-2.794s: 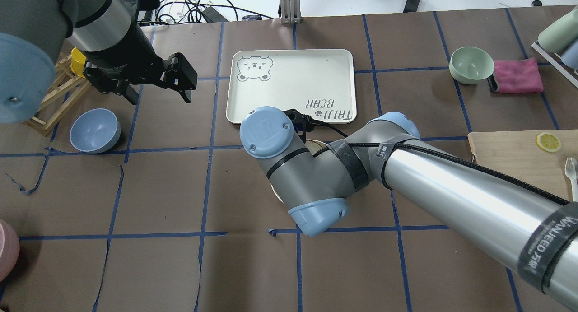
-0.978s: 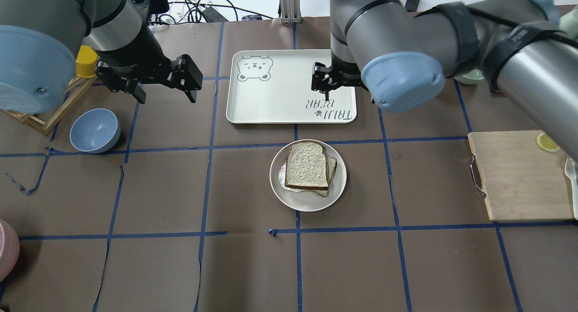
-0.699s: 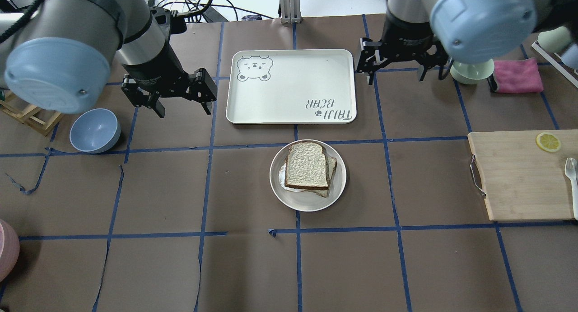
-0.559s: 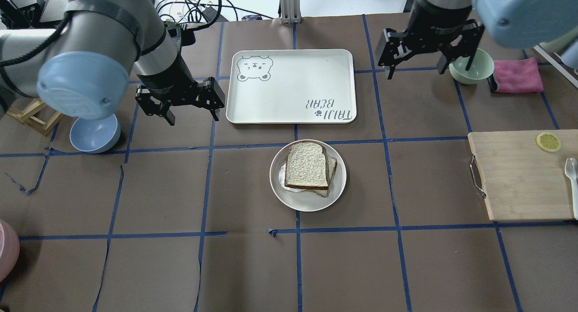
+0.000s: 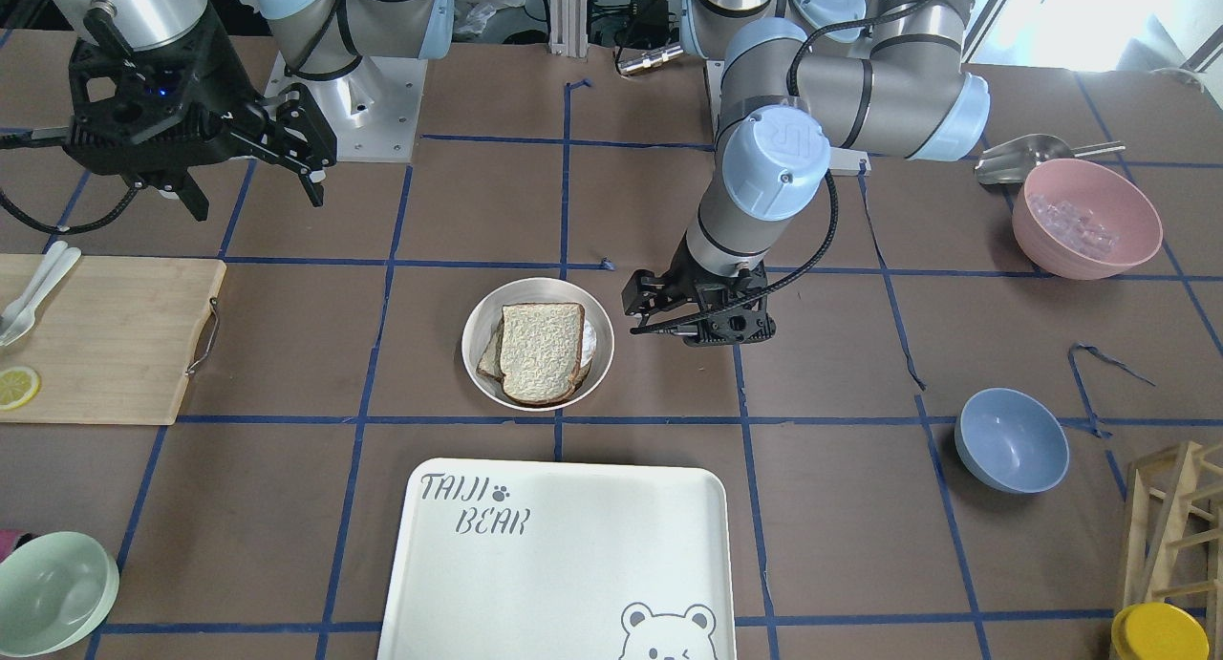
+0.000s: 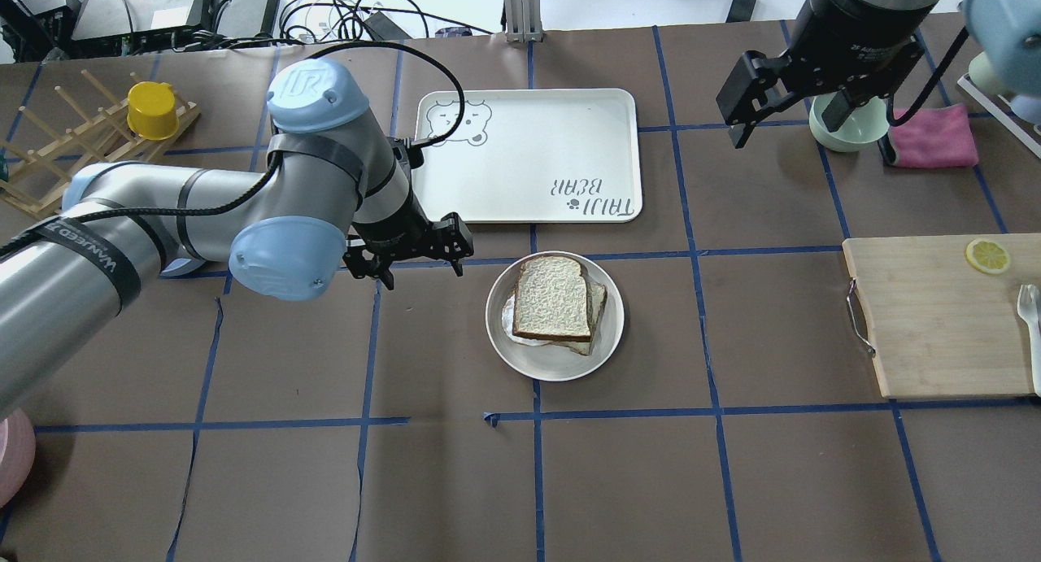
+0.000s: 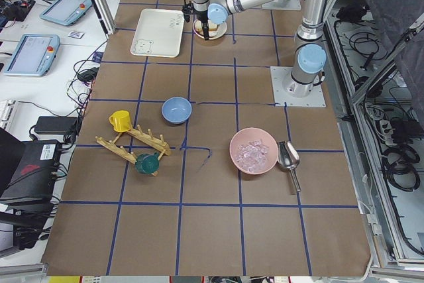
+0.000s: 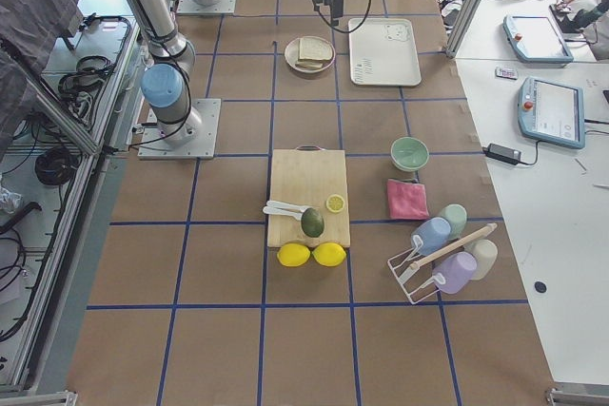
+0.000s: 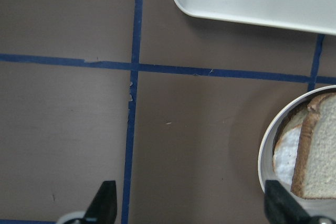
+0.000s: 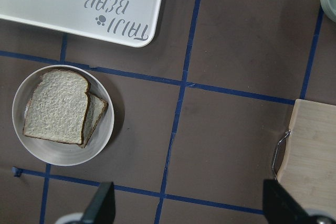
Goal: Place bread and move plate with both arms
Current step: 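Grasp the rim of the white plate with the left gripper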
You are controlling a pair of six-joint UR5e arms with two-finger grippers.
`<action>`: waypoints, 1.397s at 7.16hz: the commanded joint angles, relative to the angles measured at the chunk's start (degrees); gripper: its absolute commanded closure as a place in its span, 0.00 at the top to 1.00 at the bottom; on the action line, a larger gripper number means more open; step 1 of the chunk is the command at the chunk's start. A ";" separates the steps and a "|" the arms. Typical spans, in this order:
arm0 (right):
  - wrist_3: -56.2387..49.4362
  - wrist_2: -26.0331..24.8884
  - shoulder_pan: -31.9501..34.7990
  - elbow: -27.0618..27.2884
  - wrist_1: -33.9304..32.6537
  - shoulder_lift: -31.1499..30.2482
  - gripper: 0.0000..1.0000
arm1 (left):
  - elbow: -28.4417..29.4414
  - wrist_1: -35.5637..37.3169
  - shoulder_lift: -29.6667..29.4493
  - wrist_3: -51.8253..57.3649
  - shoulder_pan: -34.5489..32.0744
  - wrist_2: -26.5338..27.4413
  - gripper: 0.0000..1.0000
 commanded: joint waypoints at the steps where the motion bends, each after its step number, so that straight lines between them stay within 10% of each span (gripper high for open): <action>1: -1.39 -2.83 -0.58 0.61 -0.51 0.73 1.00 | -4.59 5.95 -2.42 -3.22 -1.93 -0.52 1.00; 4: -1.39 -2.24 -1.11 0.70 0.01 0.92 1.00 | -6.29 8.52 -4.54 -5.43 -5.28 -0.61 0.98; 6: -1.30 -2.06 -1.11 0.70 -0.16 0.92 1.00 | -6.29 8.61 -5.85 -6.76 -5.28 -0.70 0.65; 9: -1.04 -2.32 -1.20 0.70 0.37 0.57 1.00 | -6.11 11.33 -7.96 -8.87 -5.28 -6.85 0.63; 10: -1.04 -2.32 -1.20 0.70 0.37 0.65 1.00 | -6.11 11.34 -7.97 -8.87 -5.28 -6.85 0.48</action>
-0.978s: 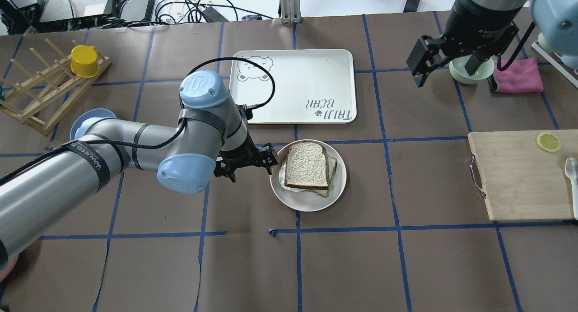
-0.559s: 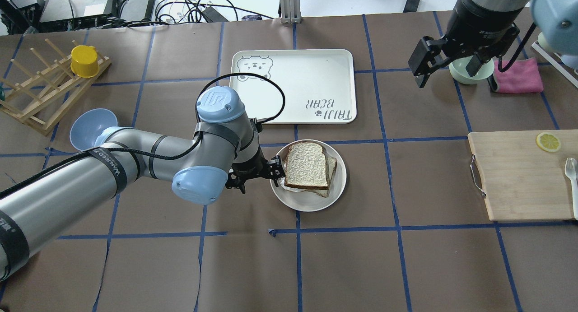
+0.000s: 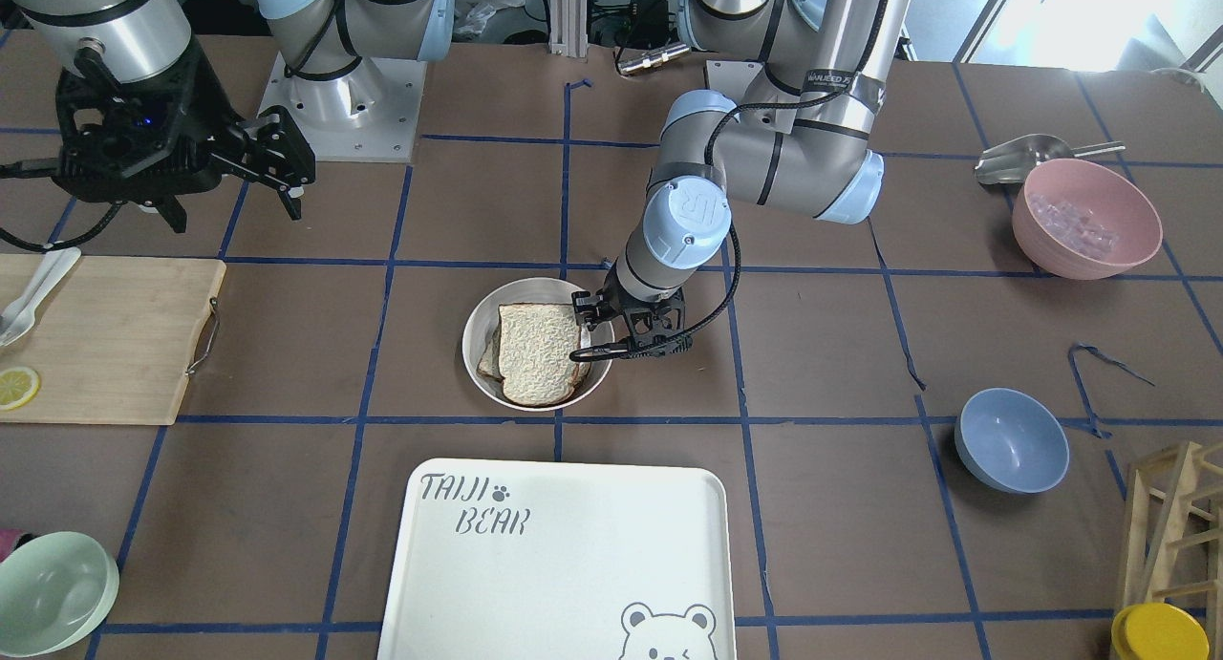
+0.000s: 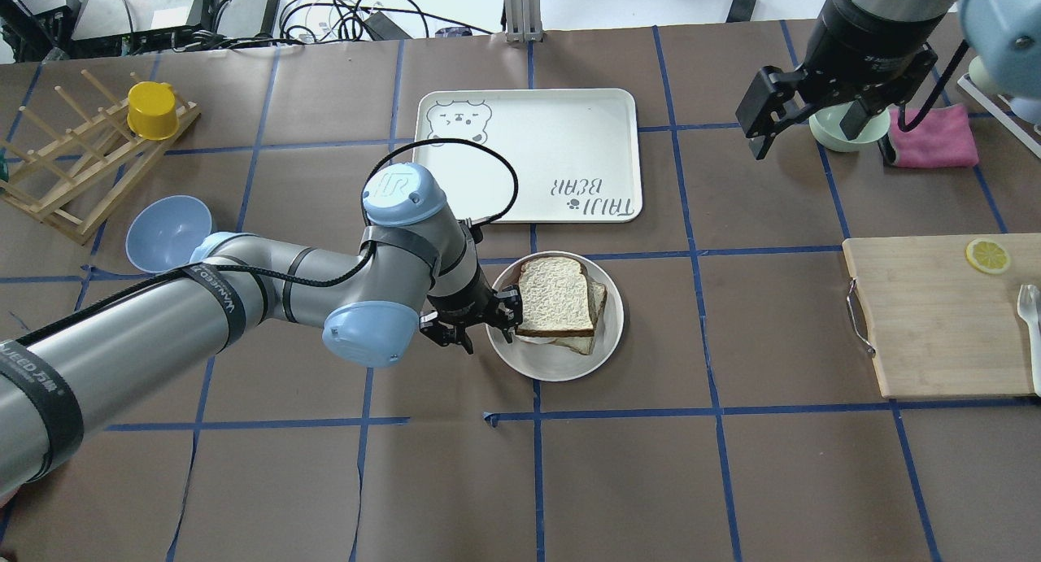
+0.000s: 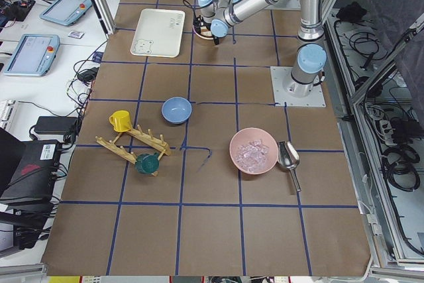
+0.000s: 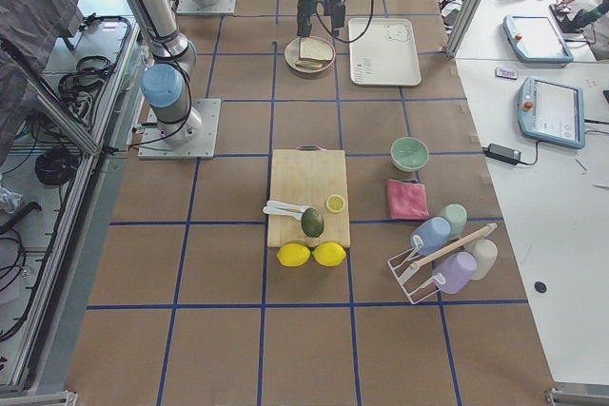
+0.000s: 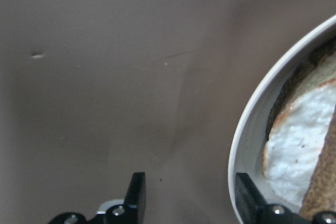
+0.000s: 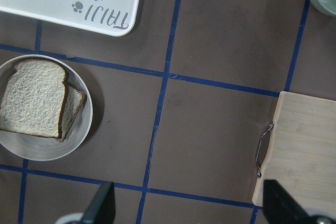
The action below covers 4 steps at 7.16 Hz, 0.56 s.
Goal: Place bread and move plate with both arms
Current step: 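Grasp the rim of the white plate with the left gripper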
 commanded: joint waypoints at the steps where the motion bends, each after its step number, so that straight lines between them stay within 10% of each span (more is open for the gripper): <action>1: 0.13 -0.07 0.00 0.00 0.07 -0.05 1.00 | 0.05 0.37 -0.11 0.31 0.00 -0.64 0.30; 4: 0.22 -0.07 0.00 0.00 0.07 -0.05 1.00 | 0.31 0.28 1.03 2.15 0.43 -0.29 0.00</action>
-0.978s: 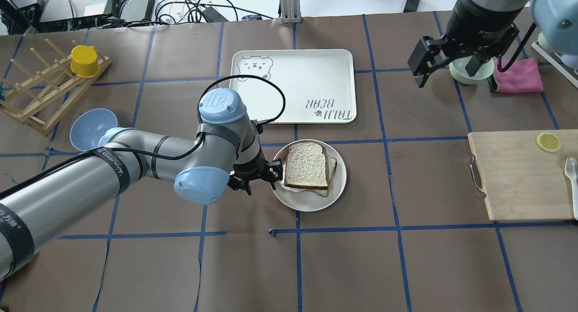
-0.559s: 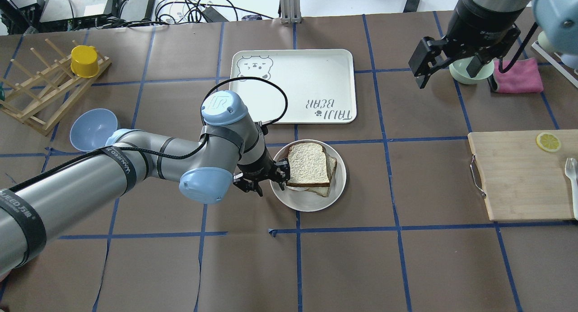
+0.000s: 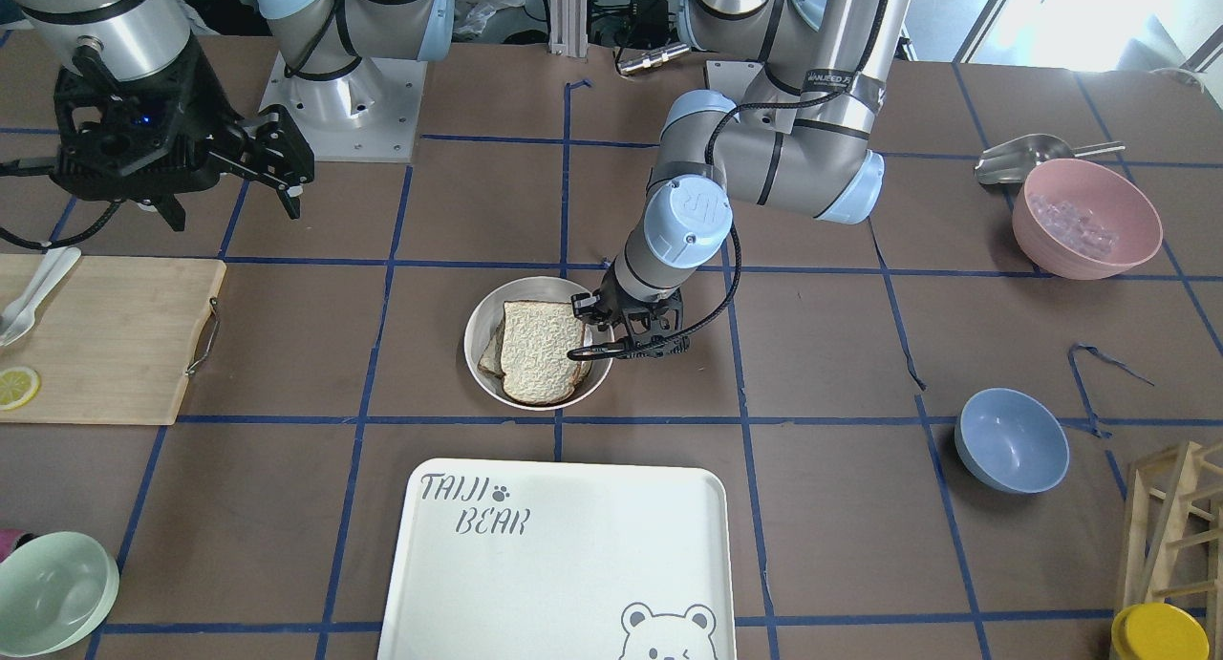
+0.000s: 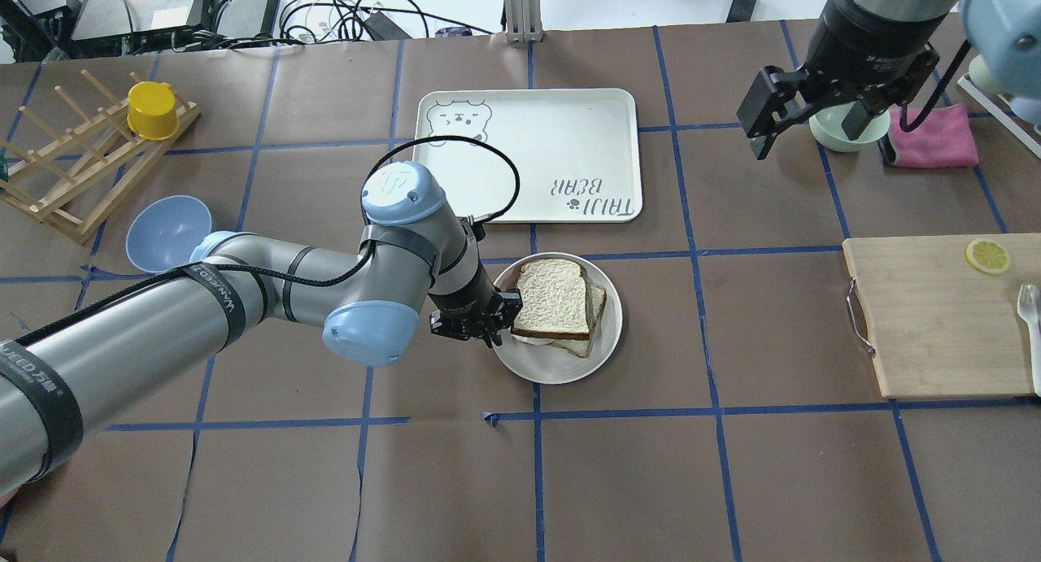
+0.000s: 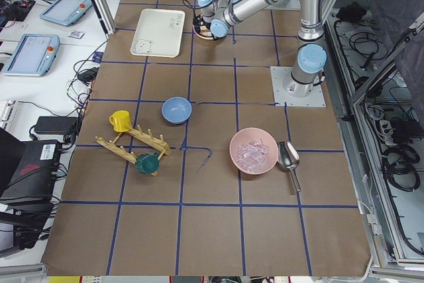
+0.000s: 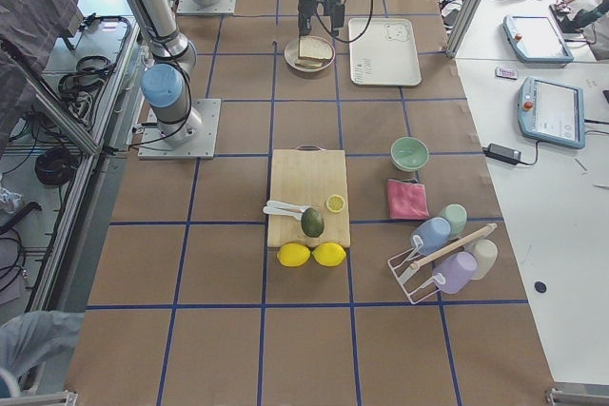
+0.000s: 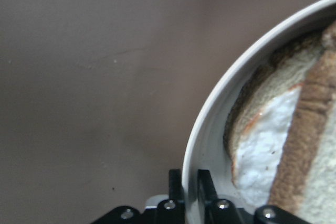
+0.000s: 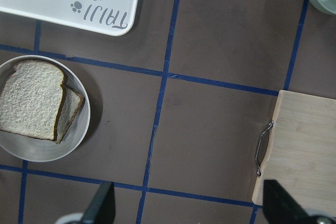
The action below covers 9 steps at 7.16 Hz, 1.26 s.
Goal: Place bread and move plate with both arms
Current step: 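Slide the plate with the left gripper onto the cream bear tray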
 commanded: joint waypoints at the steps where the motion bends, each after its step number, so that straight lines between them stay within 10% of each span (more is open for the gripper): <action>1: 0.01 0.00 0.03 0.09 0.00 0.00 1.00 | 0.13 0.27 1.62 4.61 0.82 0.25 0.00; 9: 0.10 0.09 0.03 0.00 -0.09 0.00 1.00 | 20.83 0.53 -8.88 2.36 10.66 -7.65 0.00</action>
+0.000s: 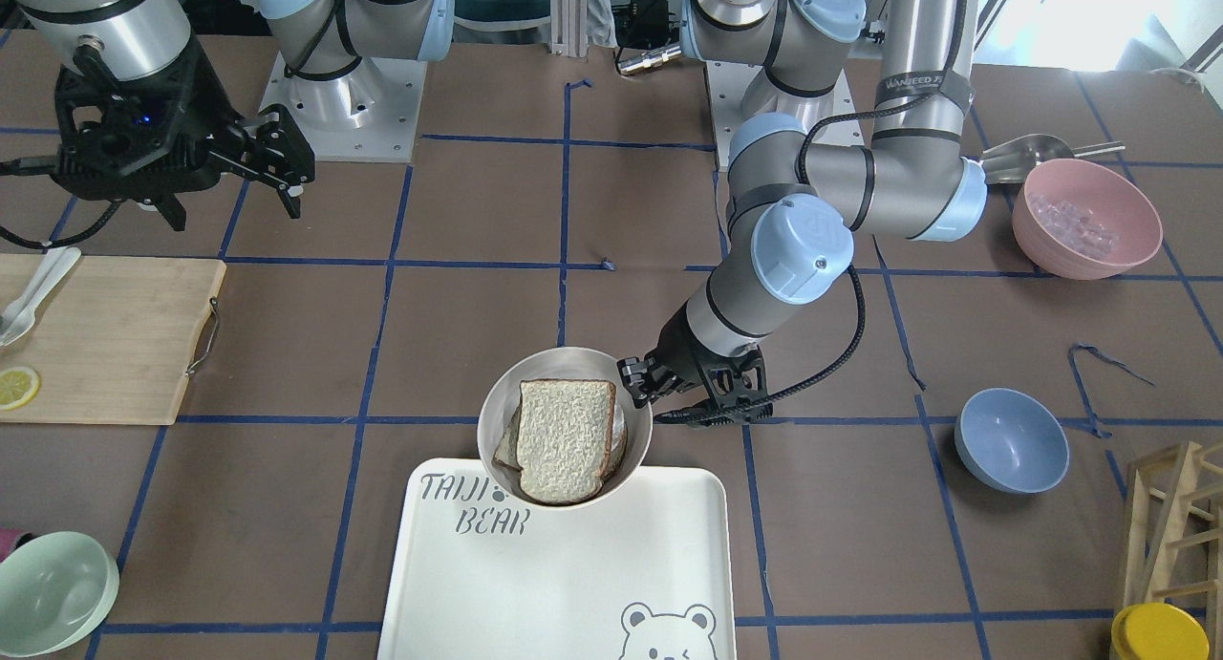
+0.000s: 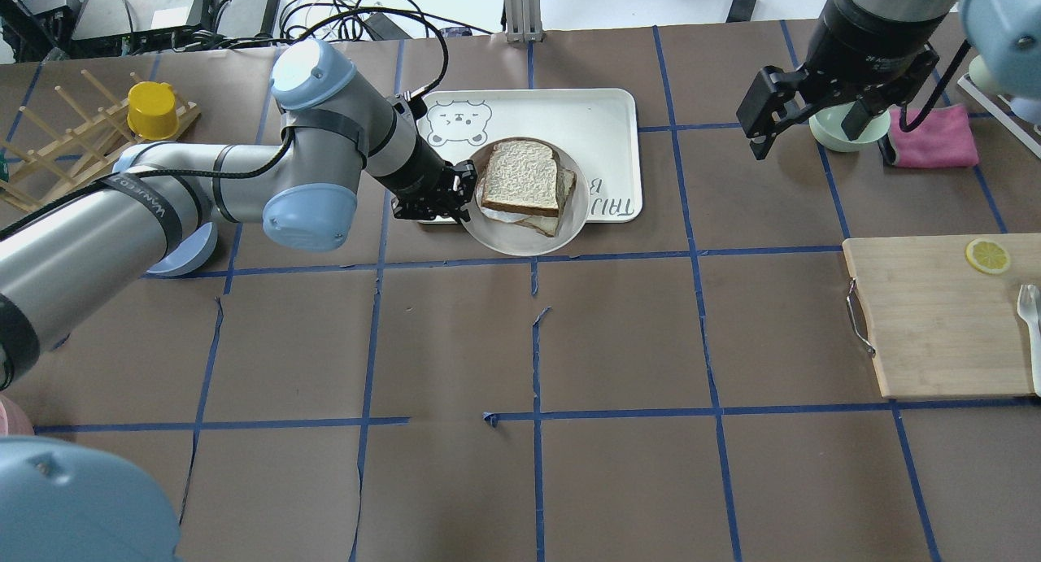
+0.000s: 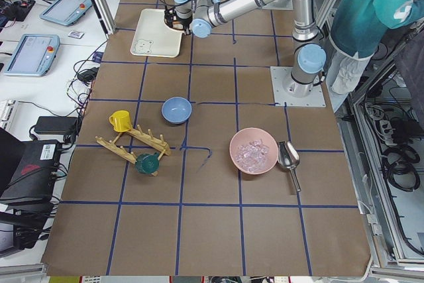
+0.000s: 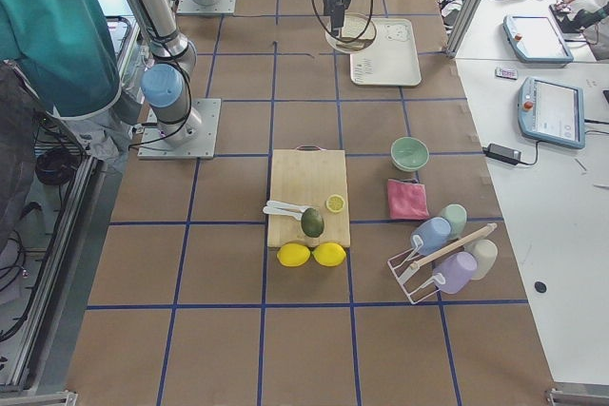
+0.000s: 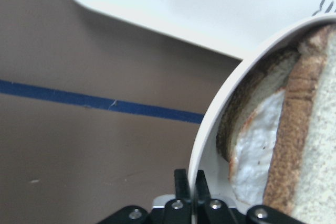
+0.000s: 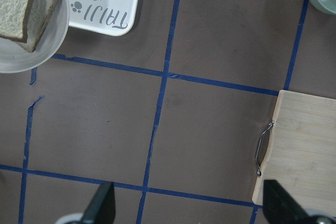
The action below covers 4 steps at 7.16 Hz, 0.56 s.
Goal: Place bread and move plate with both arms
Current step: 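Slide the plate with the left gripper onto the cream bear tray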
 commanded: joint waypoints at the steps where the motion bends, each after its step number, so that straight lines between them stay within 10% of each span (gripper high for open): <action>1: 0.02 0.07 0.00 0.00 0.02 0.00 1.00 | 8.33 0.10 -7.75 -0.31 0.87 -1.70 0.00; 4: 0.02 0.16 0.00 0.00 0.02 0.00 1.00 | 13.20 0.80 -13.57 -0.31 1.58 -1.70 0.00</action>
